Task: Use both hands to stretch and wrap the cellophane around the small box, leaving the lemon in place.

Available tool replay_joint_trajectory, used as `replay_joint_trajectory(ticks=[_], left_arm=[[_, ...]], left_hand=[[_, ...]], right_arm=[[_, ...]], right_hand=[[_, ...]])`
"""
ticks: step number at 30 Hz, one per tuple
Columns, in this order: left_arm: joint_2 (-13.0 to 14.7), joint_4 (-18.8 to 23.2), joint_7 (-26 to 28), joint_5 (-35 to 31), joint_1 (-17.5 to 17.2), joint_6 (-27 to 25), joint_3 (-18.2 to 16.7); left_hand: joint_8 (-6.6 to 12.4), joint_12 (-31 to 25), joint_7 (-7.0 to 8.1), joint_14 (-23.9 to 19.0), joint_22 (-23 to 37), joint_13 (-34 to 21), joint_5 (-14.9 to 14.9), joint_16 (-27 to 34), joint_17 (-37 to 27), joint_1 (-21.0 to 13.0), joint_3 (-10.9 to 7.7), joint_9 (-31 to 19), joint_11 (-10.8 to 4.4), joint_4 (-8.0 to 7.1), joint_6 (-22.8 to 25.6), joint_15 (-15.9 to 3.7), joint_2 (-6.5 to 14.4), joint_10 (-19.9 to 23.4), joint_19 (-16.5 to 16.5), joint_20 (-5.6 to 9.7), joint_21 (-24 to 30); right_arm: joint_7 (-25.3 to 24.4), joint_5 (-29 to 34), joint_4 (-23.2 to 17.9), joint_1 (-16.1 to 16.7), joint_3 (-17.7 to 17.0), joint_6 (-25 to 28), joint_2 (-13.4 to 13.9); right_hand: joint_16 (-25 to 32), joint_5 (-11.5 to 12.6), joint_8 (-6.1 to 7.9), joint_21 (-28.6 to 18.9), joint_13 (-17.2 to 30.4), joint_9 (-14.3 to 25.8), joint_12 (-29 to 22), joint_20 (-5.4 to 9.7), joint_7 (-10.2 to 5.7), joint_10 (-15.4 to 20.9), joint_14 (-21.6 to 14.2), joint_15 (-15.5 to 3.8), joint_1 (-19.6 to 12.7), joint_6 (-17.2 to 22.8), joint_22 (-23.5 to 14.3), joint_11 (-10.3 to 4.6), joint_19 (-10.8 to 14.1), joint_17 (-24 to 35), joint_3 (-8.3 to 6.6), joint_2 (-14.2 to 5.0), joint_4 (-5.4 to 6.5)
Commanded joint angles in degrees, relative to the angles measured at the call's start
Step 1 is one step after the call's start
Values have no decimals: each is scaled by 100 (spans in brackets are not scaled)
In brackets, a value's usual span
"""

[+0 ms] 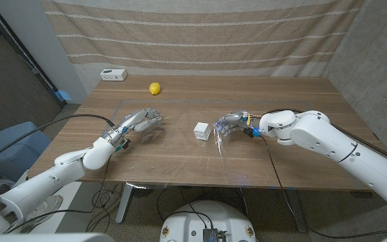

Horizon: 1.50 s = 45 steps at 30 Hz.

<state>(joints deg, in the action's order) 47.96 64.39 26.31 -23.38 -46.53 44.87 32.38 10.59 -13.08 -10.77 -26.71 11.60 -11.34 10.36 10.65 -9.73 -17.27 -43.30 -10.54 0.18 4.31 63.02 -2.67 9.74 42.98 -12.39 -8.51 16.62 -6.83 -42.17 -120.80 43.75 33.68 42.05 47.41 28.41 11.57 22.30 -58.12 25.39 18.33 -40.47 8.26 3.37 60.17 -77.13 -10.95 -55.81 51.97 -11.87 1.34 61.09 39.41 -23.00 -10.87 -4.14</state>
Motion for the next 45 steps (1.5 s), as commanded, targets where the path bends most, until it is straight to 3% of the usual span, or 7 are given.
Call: replay_joint_trajectory(ticks=[1,24,28,32,34,36,45], left_arm=[[25,101,-111,50,-71,-75,-48],[45,243,-21,38,-226,-182,-151],[50,262,-12,46,-244,-211,-164],[55,283,-13,60,-259,-240,-177],[54,287,-18,66,-260,-253,-178],[52,286,-25,63,-254,-253,-174],[58,365,23,50,-308,-348,-201]], left_hand=[[15,4,-38,-54,13,-11,-6,6,-13,-23,-30,-9,-13,-13,7,-131,0,35,-51,-20,-2],[17,16,-33,-43,14,-13,-5,-11,-13,-23,-52,-10,-17,-19,-2,-138,18,34,-53,-16,0],[16,21,-36,-45,15,-14,-4,-9,-15,-30,-53,-10,-4,-13,-8,-135,22,27,-52,-17,0],[18,28,-37,-43,15,-14,-5,-8,-18,-30,-53,-10,-8,-16,-4,-139,28,14,-54,-17,1],[20,31,-20,-44,15,-14,-4,-9,-17,-34,-54,-10,2,-12,0,-134,28,10,-53,-17,1],[18,33,-20,-35,15,-14,-5,-12,-18,-33,-54,-10,14,-14,-4,-138,29,6,-50,-10,-1],[11,41,-14,-27,15,-15,-6,-12,-21,-34,-51,-10,-9,-16,-28,-140,32,-9,-38,-7,-5]], right_arm=[[239,362,168,-198,232,-395,-199],[437,502,597,-702,503,-208,-750],[619,473,763,-784,551,-254,-807],[845,268,1034,-739,474,-469,-922],[862,323,1083,-749,507,-568,-953],[848,457,1083,-808,595,-591,-965],[1178,317,1494,-790,593,-1008,-1227]], right_hand=[[38,0,-4,-66,-23,-9,9,-7,-9,8,8,-21,15,22,-17,-6,17,60,-46,-7,23],[-165,-5,-155,-304,-286,-116,275,121,71,-240,277,52,75,-113,1,216,-28,32,-249,-16,160],[-626,-14,-352,-427,-478,-207,515,104,121,-548,647,177,210,-367,32,288,-163,-366,-367,22,304],[-953,-53,-601,-518,-641,-297,737,16,229,-881,913,392,573,-698,89,451,-231,-633,-293,114,539],[-1027,-29,-631,-522,-684,-321,809,20,252,-999,962,405,571,-690,103,435,-289,-696,-381,-1,565],[-1037,24,-571,-564,-754,-352,802,36,191,-852,836,334,460,-438,114,378,-322,-758,-621,-81,543],[-1070,28,-585,-659,-850,-394,836,76,192,-718,834,380,425,-346,121,373,-288,-789,-804,-31,561]])
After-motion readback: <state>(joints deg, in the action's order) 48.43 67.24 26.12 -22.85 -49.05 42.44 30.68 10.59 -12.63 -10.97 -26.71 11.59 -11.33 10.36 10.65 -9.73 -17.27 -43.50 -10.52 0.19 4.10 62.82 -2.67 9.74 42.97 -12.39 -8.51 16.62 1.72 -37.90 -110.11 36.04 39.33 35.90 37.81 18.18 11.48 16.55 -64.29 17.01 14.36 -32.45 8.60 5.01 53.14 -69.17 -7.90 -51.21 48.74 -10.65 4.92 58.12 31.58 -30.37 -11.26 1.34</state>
